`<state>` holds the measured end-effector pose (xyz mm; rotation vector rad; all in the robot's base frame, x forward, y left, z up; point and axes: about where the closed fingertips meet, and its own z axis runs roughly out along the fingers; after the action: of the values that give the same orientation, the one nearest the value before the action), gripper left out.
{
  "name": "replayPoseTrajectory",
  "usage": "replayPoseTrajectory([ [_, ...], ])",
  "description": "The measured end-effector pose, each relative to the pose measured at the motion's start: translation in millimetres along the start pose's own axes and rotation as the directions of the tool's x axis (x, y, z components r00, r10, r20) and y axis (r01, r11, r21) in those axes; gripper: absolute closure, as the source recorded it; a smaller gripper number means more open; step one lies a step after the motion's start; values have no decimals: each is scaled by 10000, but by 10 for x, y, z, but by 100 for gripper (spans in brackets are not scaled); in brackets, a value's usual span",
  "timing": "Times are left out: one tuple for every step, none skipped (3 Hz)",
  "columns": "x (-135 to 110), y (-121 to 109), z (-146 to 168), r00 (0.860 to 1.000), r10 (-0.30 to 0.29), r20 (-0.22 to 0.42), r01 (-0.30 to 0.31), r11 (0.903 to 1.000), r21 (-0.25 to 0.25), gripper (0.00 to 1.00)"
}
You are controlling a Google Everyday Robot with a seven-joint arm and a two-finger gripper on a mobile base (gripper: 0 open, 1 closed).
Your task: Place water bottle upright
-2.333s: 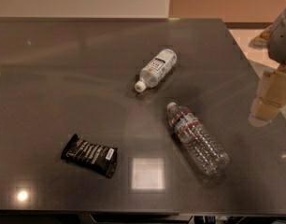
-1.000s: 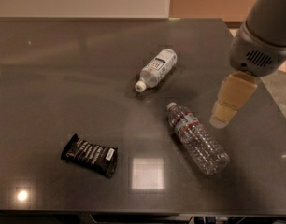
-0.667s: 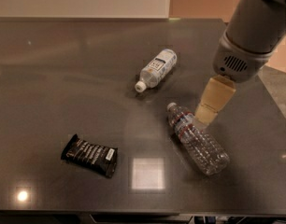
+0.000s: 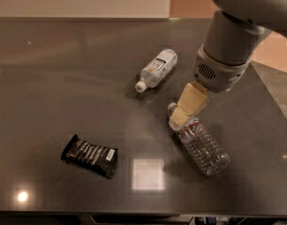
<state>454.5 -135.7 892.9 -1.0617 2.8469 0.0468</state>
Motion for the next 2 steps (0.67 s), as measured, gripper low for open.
replayPoseTrajectory([
  [3, 25, 164, 9909, 1268, -452, -1265, 9919, 97, 0],
  [8, 56, 279, 9748, 2078, -810, -2061, 9781, 290, 0],
])
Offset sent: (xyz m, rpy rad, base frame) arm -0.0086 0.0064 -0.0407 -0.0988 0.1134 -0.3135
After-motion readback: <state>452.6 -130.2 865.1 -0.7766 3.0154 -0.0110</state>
